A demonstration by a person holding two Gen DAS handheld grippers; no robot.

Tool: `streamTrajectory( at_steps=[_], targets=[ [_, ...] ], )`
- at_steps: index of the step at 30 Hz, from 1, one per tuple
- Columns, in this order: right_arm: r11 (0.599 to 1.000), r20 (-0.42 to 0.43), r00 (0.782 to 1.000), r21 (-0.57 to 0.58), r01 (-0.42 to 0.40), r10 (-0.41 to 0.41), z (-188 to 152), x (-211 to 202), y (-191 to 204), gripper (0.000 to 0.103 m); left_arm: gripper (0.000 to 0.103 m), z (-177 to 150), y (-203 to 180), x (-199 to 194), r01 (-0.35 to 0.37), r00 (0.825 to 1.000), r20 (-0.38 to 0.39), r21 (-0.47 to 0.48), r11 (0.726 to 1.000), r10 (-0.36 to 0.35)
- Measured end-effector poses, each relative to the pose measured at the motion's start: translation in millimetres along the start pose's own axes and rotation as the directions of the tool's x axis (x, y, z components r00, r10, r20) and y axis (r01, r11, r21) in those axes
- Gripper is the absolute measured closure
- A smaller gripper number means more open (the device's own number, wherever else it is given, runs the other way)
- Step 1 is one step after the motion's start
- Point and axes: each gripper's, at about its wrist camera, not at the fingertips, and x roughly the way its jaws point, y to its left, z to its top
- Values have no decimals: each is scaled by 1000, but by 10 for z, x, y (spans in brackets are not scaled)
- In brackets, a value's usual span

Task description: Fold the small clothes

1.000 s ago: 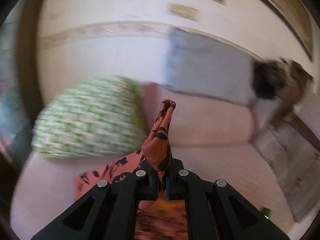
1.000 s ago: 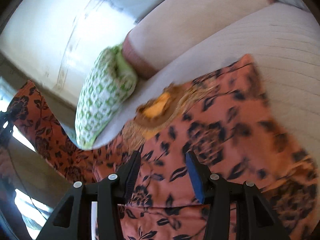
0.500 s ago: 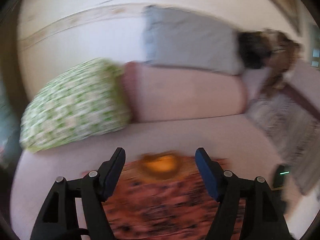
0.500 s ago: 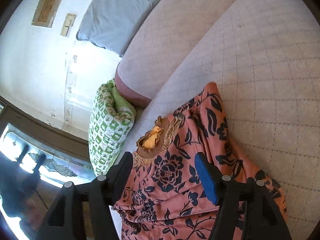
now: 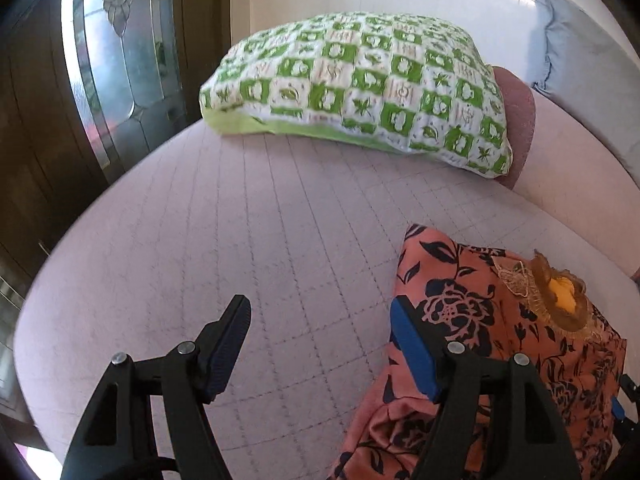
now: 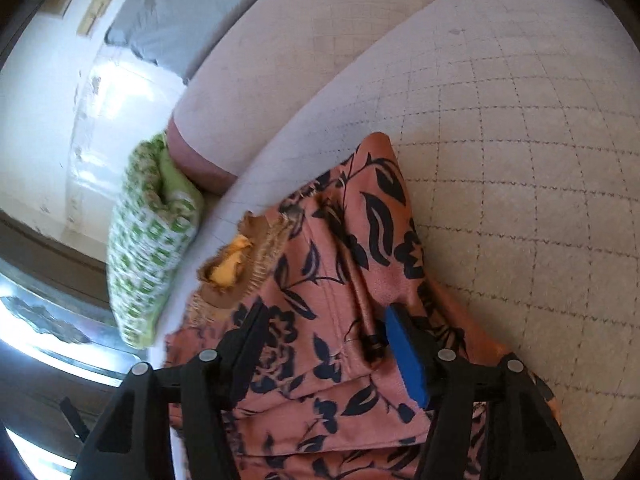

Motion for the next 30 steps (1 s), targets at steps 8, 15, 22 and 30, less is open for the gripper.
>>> streamTrajectory(
  at_steps=[8,15,22,30],
  targets=[
    [979,8,992,-159,128,-128,-145,154,224,77,30,-52,-481,102,36,999,26,129,991,-39],
    [954,72,980,-224,197,-186,-160,10,315,95,28,-255,-549,463,-57,995,-61,245,968,74],
    [947,115,973,-233,220,-198,-178,-432,287,95,28,-278,-481,298,-33,997,-64,247,969,50],
    [949,-64,965,-209,237,-255,-122,-365,51,91,28,-304,-536,154,-87,995,-14,305,948,96]
  ],
)
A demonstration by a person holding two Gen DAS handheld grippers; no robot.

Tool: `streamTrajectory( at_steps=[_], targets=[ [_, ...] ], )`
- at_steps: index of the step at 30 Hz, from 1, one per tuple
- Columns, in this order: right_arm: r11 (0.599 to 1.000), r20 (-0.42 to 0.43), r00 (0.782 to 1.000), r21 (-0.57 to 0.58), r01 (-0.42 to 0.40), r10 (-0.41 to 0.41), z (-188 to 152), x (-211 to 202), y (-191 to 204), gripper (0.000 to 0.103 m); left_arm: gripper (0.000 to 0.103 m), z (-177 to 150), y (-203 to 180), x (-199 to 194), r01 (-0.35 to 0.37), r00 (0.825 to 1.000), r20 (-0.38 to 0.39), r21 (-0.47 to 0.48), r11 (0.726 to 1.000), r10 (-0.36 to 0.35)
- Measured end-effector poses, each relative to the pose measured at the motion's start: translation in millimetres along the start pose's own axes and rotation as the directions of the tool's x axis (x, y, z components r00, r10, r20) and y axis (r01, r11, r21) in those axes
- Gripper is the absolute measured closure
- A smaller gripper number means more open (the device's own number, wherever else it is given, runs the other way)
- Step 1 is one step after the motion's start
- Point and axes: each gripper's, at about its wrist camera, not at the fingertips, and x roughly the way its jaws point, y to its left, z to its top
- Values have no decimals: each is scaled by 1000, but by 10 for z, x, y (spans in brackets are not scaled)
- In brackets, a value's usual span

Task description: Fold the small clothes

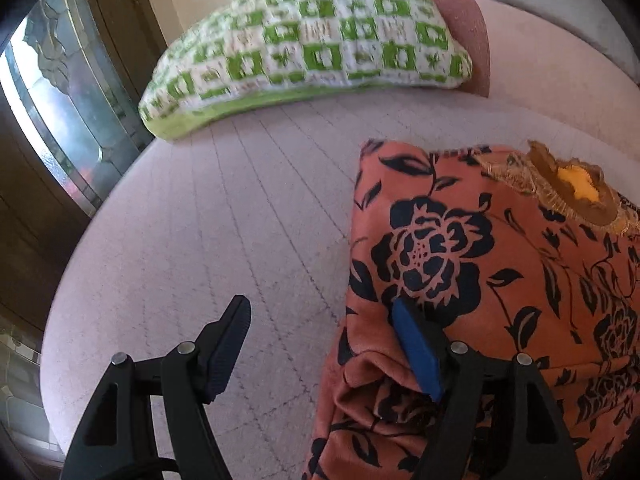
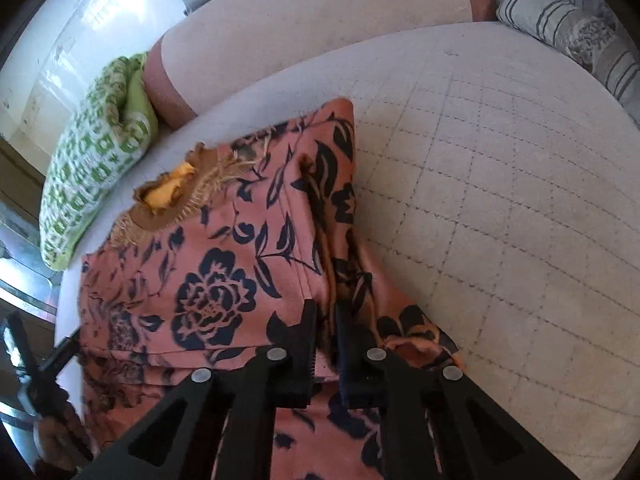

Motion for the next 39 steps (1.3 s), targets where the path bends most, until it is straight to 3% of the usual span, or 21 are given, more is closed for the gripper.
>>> streamTrajectory(
  at_steps=[2,4,6,8,10,13,15,17,19,22,24,28,31,32,34,39],
  targets=[
    [999,32,999,34,8,-9,54,-155,-62,91,28,9,-27,-143,-6,998,69,14,1000,5],
    [999,130,991,50,18,-25,118,-372,-104,89,28,43,-100,-325,33,987,157,21,999,-36],
    [999,180,983,30,-40,34,140,-440,-20,89,28,61,-200,-369,102,979,172,29,994,-105],
    [994,139,985,-3,-107,107,140,-322,148,89,28,59,-316,-285,148,979,134,43,988,-153],
    [980,80,978,-57,-188,192,104,-113,425,89,28,29,-460,-170,147,983,97,80,986,-155],
    [959,24,972,-172,-227,235,22,115,818,89,28,-46,-591,-31,104,993,42,141,985,-110],
    [938,-14,964,-227,-261,265,-44,280,1047,89,27,-106,-590,14,131,991,-14,133,982,-130],
    [924,-74,966,-283,-258,247,-208,461,1212,89,27,-113,-547,11,144,990,-29,148,978,-141],
    [919,-152,973,-330,-217,175,-358,647,1303,88,27,-140,-561,-17,147,989,-40,187,971,-142],
    [918,-142,975,-336,-213,174,-287,515,1285,89,28,-144,-504,-94,168,986,-35,172,971,-165],
    [927,-53,980,-318,-200,193,-147,363,1177,88,28,-89,-488,-191,176,983,26,159,972,-182],
    [975,52,985,-156,-156,166,174,355,748,89,27,7,-544,-281,137,977,138,177,975,-162],
    [996,64,997,-78,-45,50,287,536,432,91,22,29,-543,32,117,991,40,155,981,-124],
    [996,56,996,-60,-73,76,295,566,363,91,19,15,-494,148,167,986,-9,111,980,-167],
    [993,51,992,-9,-116,116,317,545,293,91,18,58,-372,140,199,980,-20,51,979,-198],
    [978,33,984,-120,-172,177,128,314,637,88,18,35,-279,-98,176,983,36,50,983,-178]
  ],
)
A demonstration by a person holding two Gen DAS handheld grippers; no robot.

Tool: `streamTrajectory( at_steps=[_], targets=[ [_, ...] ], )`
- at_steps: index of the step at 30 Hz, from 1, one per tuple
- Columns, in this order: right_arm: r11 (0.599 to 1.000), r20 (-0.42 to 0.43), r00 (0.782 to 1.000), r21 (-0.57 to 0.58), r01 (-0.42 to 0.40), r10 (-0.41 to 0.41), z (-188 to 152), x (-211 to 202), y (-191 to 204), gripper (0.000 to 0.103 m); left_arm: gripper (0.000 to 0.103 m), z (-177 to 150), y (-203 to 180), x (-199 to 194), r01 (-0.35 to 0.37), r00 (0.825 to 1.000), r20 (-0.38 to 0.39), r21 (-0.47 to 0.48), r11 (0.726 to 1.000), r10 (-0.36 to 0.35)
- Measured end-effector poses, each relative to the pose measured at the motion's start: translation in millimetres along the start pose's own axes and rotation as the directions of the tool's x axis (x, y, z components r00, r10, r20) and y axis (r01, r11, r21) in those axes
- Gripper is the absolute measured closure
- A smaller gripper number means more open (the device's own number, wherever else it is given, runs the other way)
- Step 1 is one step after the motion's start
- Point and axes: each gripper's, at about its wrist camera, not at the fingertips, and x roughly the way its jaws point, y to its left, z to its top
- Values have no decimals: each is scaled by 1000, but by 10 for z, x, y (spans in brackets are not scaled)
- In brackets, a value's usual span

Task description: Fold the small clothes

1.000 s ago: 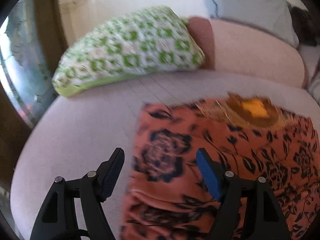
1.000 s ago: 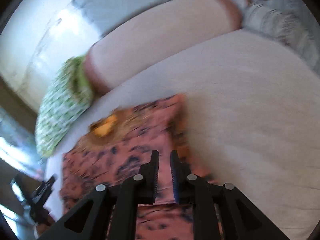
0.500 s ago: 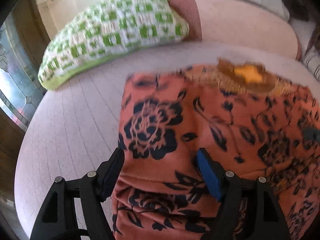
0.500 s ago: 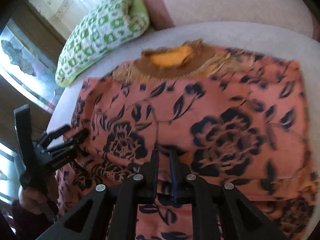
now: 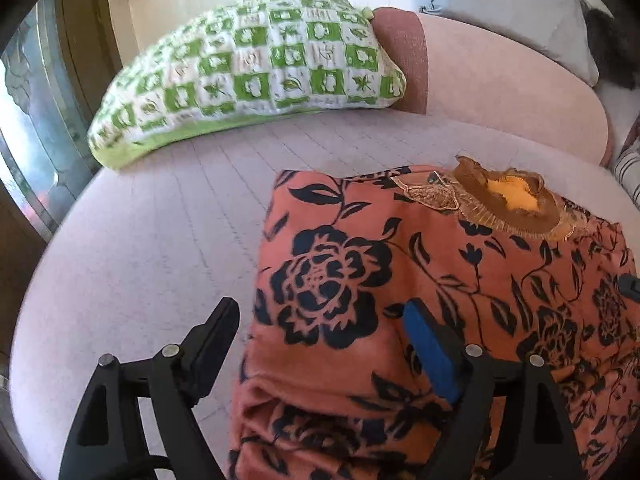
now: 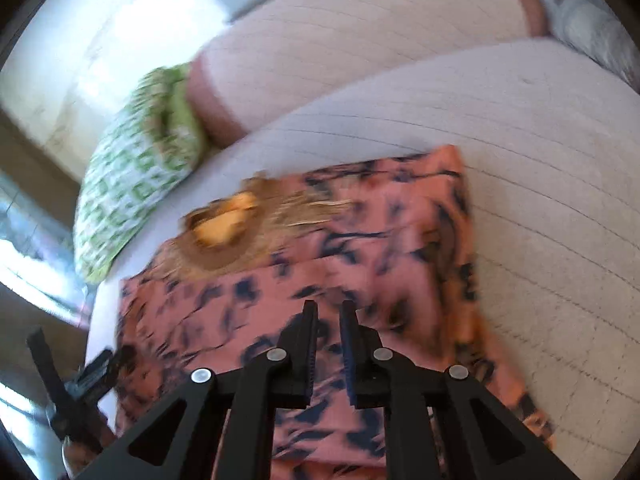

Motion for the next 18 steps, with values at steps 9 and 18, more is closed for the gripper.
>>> streamTrajectory(
  at_steps=[9,18],
  targets=[
    [987,-112,993,-158,23,-41,-354,63,349,88,15,-180,226,28,60,994,-92,-74,995,-66],
    [985,-106,994,-170,23,-41,-534,-273,232,87,15,-525,274,-317,27,997,-77,-43,999,-30]
  ],
)
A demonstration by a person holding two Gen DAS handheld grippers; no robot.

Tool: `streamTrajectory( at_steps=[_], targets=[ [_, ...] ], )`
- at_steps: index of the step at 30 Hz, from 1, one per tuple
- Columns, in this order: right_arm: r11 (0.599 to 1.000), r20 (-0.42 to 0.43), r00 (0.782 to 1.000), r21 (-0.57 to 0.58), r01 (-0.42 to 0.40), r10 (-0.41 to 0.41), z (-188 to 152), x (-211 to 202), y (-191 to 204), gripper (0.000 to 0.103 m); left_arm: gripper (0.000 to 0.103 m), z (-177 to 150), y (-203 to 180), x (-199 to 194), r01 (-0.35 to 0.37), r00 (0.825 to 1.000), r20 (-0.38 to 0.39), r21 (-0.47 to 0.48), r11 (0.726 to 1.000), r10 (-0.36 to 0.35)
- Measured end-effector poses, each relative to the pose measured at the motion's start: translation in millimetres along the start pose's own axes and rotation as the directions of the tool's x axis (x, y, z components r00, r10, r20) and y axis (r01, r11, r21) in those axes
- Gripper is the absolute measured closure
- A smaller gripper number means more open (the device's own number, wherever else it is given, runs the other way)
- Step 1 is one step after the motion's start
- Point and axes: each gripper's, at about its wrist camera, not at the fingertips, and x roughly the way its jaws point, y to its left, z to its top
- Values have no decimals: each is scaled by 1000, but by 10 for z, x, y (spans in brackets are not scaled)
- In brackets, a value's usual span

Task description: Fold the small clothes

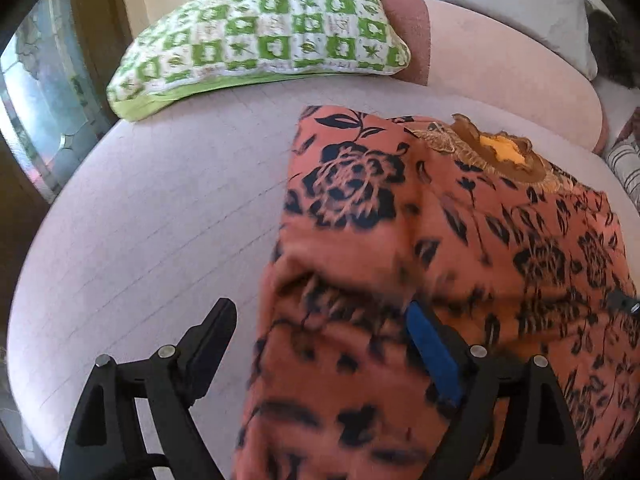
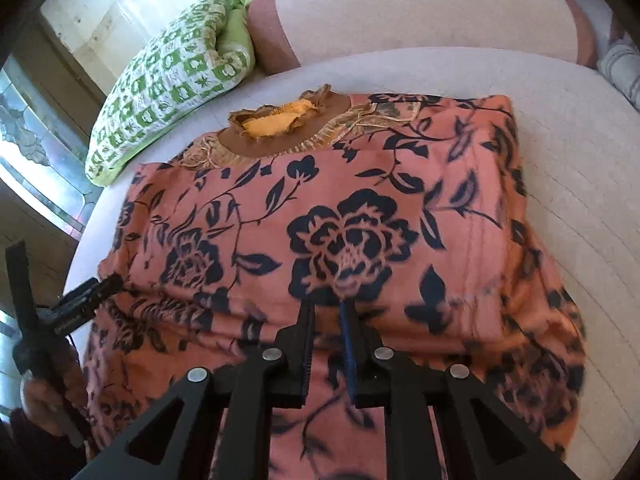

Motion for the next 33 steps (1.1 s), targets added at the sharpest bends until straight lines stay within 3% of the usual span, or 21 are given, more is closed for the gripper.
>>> streamTrajectory(
  at_steps=[4,5,7,8,9,15,20,23,29,31,32,33],
  targets=[
    [1000,83,996,-17,-17,19,-193,-379,-38,87,15,-267,199,-276,-2,1000,15,-41,999,2],
    [1000,96,995,-11,-27,28,-252,-451,-63,83,15,-343,252,-350,-6,1000,22,-49,999,7],
    [999,114,993,19,-40,37,-432,-646,-158,62,15,-527,368,-505,-11,999,36,-60,998,13],
    [999,124,992,34,-42,37,-497,-679,-192,35,15,-646,437,-595,-16,999,40,-65,998,19],
    [997,146,989,55,-45,37,-590,-759,-243,27,15,-765,488,-681,-23,999,37,-69,997,26],
    [997,125,992,74,-37,28,-932,-978,-366,27,15,-1283,769,-956,0,999,-39,-118,993,-5],
    [992,114,992,110,-69,57,-1194,-1193,-498,27,15,-1542,917,-979,135,976,-135,-241,961,-171],
    [990,120,991,124,-72,57,-1289,-1309,-578,27,15,-1596,896,-994,87,983,-136,-244,966,-123],
    [988,104,994,146,-47,32,-1406,-1380,-680,27,17,-1594,789,-1076,57,992,-97,-196,979,-77],
    [988,79,997,153,-32,20,-1442,-1381,-711,27,37,-1592,752,-1049,60,992,-99,-178,982,-79],
    [987,70,997,158,-24,13,-1462,-1380,-734,27,62,-1601,745,-1025,60,991,-110,-174,983,-80],
    [986,66,998,166,-20,9,-1479,-1388,-764,27,72,-1620,751,-981,61,988,-131,-183,981,-86]
  ],
)
